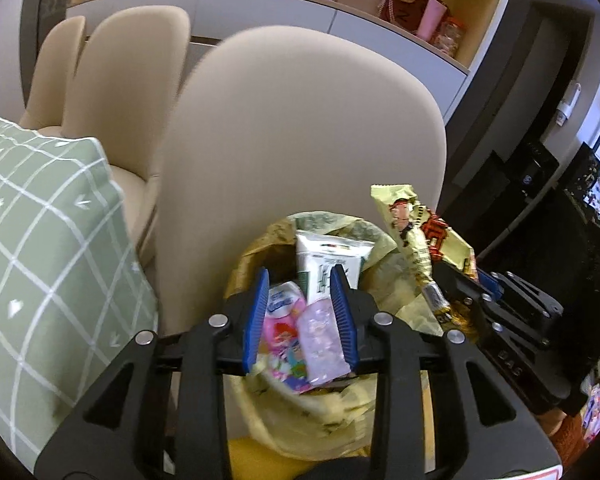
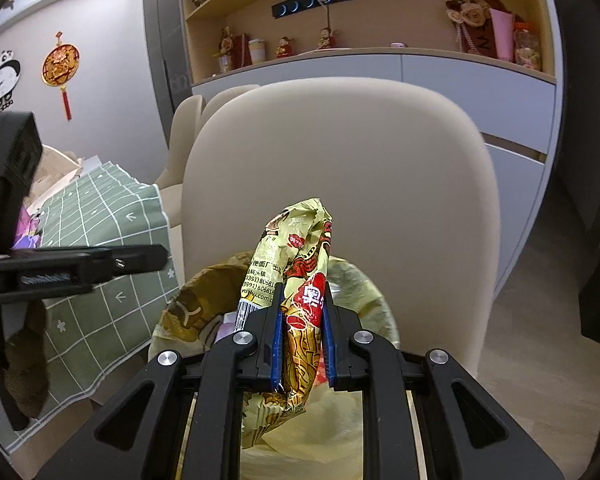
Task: Collect trash
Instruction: 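Open the left tool over the bag while the right tool releases the gold bag, then move both tools back over the table toward the yellow snack bag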
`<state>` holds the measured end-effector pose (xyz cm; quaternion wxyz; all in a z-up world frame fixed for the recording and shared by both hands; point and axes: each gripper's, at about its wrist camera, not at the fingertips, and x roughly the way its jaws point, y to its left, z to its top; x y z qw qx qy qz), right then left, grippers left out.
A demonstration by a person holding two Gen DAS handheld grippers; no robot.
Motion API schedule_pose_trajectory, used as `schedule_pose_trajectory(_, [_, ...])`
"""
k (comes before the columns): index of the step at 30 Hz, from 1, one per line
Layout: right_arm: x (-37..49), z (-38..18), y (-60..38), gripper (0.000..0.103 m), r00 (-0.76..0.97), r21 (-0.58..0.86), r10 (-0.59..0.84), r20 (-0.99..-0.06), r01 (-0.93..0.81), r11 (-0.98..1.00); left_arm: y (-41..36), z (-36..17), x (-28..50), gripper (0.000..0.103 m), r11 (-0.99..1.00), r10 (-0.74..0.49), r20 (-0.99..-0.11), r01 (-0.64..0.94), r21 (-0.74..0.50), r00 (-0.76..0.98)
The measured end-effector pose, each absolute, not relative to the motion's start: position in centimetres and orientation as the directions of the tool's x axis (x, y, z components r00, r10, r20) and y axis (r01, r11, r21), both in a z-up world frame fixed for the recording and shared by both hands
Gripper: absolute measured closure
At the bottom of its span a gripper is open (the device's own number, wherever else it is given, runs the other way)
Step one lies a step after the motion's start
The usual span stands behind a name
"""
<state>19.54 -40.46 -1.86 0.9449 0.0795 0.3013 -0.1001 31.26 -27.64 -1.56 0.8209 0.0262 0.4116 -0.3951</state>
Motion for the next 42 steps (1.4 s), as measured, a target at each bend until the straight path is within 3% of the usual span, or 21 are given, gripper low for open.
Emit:
schedule_pose_trajectory(8, [21.6, -4.1, -39.3, 0.084, 0.777, 0.088, -0.113, -0.619, 0.211, 0.973, -24.5, -0.8, 30.6, 0.063, 0.707, -0.610, -0.699, 0.654, -0.269, 0.372])
schedule_pose_trajectory(11, [21.9, -4.8, -38.9, 0.070, 0.766, 0.074, -0.117, -0.632, 0.211, 0.975, -24.0, -0.8, 30.4, 0.059, 0.698, -0.613, -0.697, 0.668, -0.258, 0.372])
schedule_pose_trajectory(12, [21.9, -5.0, -38.9, 0.057, 0.765, 0.084, -0.110, -0.634, 0.209, 0.974, -23.9, -0.9, 30.3, 0.058, 0.696, -0.614, -0.698, 0.670, -0.259, 0.368])
schedule_pose_trajectory(14, [21.9, -5.2, -38.9, 0.041, 0.762, 0.091, -0.108, -0.638, 0.215, 0.972, -23.7, -0.9, 30.3, 0.058, 0.695, -0.615, -0.700, 0.668, -0.265, 0.363])
schedule_pose_trajectory(27, [20.3, 0.5, -36.3, 0.037, 0.830, 0.141, -0.057, -0.555, 0.162, 0.977, -16.8, 1.9, 29.6, 0.057, 0.720, -0.628, -0.649, 0.638, -0.274, 0.430])
schedule_pose_trajectory(36, [21.3, 5.3, -27.1, 0.037, 0.858, 0.098, 0.097, -0.505, -0.054, 0.994, -6.2, 3.9, 30.0, 0.056, 0.794, -0.576, -0.603, 0.553, -0.253, 0.552])
schedule_pose_trajectory(42, [23.1, 6.5, -20.4, 0.037, 0.857, 0.039, 0.120, -0.502, -0.116, 0.992, 1.2, 3.9, 30.5, 0.054, 0.842, -0.518, -0.597, 0.486, -0.233, 0.612])
